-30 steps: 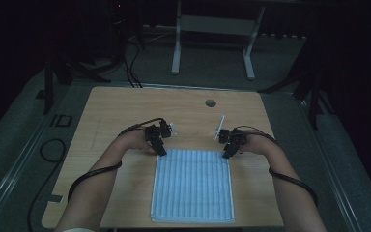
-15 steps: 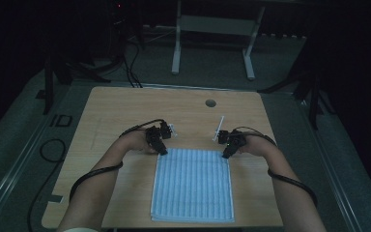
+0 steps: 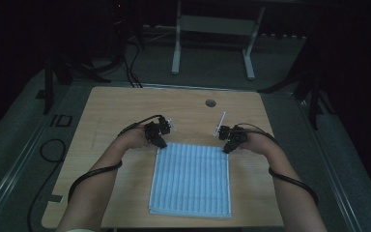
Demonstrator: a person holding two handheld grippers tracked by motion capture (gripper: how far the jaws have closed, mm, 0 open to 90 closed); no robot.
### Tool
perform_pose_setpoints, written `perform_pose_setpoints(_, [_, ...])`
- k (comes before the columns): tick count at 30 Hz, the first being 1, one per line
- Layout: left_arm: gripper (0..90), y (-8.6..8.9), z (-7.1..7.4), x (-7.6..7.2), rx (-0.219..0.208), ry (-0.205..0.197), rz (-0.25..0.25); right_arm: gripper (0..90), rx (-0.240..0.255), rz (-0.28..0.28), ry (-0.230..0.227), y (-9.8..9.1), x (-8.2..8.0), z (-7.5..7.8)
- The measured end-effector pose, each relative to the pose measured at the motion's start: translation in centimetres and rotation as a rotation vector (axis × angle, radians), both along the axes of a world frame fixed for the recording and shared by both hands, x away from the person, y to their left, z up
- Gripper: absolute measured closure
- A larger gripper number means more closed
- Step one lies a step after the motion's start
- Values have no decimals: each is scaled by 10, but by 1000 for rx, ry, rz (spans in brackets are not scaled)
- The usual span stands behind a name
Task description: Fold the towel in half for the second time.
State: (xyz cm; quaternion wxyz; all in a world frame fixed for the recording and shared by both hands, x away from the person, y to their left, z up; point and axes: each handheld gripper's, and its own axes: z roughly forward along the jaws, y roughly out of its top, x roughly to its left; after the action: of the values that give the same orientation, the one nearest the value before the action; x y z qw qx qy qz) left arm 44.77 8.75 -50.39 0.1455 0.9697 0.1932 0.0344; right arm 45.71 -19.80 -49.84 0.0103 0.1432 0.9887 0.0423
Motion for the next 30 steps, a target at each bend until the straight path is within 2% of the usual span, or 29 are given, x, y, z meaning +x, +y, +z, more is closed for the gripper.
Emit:
perform_pose_setpoints(7, [857, 4, 8, -3, -15, -16, -5, 848, 14, -1, -22, -1, 0, 9])
perform_pose_setpoints(10, [857, 5, 13, -3, -23, -40, 12, 849, 12, 6, -40, 0, -1, 12])
perform_pose_setpoints(12, [857, 7, 20, -2, -22, -74, 28, 851, 23, 1, -87, 0, 2, 20])
perform_pose_setpoints(13, [857, 7, 20, -2, -22, -74, 28, 851, 23, 1, -87, 0, 2, 20])
perform_pose_setpoints(14, [857, 9, 26, 0, -32, -102, 51, 851, 34, -7, -111, 0, 4, 27])
perform_pose_setpoints(15, [856, 9, 26, 0, -32, -102, 51, 851, 34, -7, -111, 0, 4, 27])
perform_pose_setpoints(16, [856, 9, 30, 1, -35, -123, 58, 850, 35, -11, -141, 1, 5, 34])
perform_pose_setpoints(17, [856, 10, 32, 1, -38, -128, 70, 850, 35, -11, -141, 1, 5, 34])
perform_pose_setpoints(19, [856, 10, 38, 0, -41, -141, 66, 850, 30, -9, -161, 2, 6, 40])
perform_pose_setpoints(20, [855, 10, 40, -1, -48, -134, 67, 850, 31, 5, -174, 3, 4, 46])
perform_pose_setpoints(21, [855, 10, 42, -3, -45, -142, 57, 850, 31, 5, -174, 3, 4, 46])
perform_pose_setpoints(22, [856, 11, 46, -5, -48, -159, 57, 850, 29, 7, -181, 4, 2, 49])
perform_pose_setpoints(23, [855, 12, 49, -7, -59, -156, 54, 850, 28, 15, -194, 4, -1, 53])
perform_pose_setpoints(24, [855, 13, 54, -12, -58, -175, 48, 850, 21, 39, -213, 5, -8, 59])
perform_pose_setpoints(27, [854, 15, 59, -19, -62, -175, 43, 849, 24, 55, -232, 5, -16, 66])
perform_pose_setpoints(28, [854, 15, 64, -27, -66, -177, 32, 850, 28, 67, -251, 5, -24, 72])
perform_pose_setpoints(29, [854, 15, 64, -27, -66, -177, 32, 850, 28, 67, -251, 5, -24, 72])
perform_pose_setpoints(30, [854, 15, 68, -37, -73, -191, 25, 850, 38, 77, -263, 3, -34, 78])
